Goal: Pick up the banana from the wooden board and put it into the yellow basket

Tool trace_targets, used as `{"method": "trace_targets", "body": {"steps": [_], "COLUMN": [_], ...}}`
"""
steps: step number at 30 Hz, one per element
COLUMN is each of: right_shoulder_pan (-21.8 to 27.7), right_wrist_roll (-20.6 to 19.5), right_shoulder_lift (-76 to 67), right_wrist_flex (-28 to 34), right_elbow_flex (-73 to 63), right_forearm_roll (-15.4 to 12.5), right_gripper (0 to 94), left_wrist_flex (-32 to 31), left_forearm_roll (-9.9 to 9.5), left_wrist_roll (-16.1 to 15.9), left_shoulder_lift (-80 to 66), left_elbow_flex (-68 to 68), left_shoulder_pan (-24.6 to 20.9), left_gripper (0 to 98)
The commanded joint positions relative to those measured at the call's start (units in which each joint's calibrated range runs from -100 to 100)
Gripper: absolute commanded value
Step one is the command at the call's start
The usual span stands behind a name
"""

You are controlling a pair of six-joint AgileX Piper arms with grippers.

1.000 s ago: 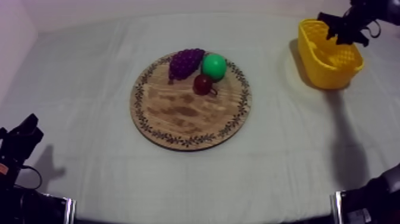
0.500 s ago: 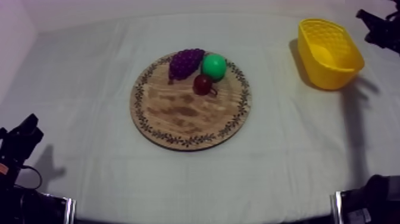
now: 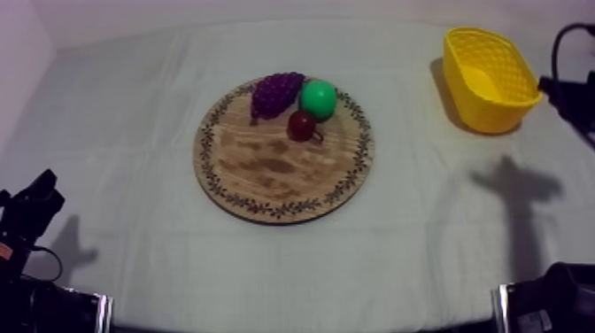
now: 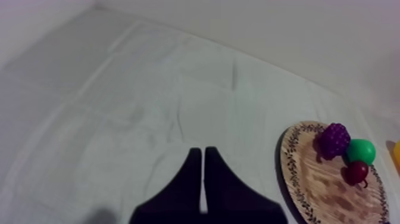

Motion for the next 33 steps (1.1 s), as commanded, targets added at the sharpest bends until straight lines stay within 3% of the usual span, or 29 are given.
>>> {"method": "trace_targets", "body": {"steps": [1, 12, 19, 29, 33], "right_shoulder_pan": [-1.54, -5.48, -6.54, -7.26, -7.34], "right_wrist_roll": [1.22, 5.03, 5.43, 1.92, 5.2], "right_shoulder_lift": [-10.66, -34.71, -45.02, -51.07, -51.25], "right_wrist_flex": [1.12, 7.66, 10.78, 16.72, 16.06], "right_elbow_flex": [9.02, 21.94, 26.67, 26.85, 27.09], "right_forearm_roll": [-0.92, -3.78, -4.08, -0.93, -0.5], "right_gripper": [0.2, 0.2, 0.2, 0.2, 0.2], "left_wrist_flex": [0.01, 0.01, 0.01, 0.01, 0.01], "left_forearm_roll": [-0.01, -0.01, -0.01, -0.01, -0.01], "left_wrist_roll": [0.0, 0.0, 0.0, 0.0, 0.0], "left_shoulder_lift": [-0.03, -0.03, -0.03, -0.03, -0.03], "left_elbow_flex": [0.03, 0.03, 0.03, 0.03, 0.03], "left_shoulder_pan": [-0.02, -0.02, -0.02, -0.02, -0.02], "left_gripper": [0.1, 0.1, 0.1, 0.1, 0.1]}}
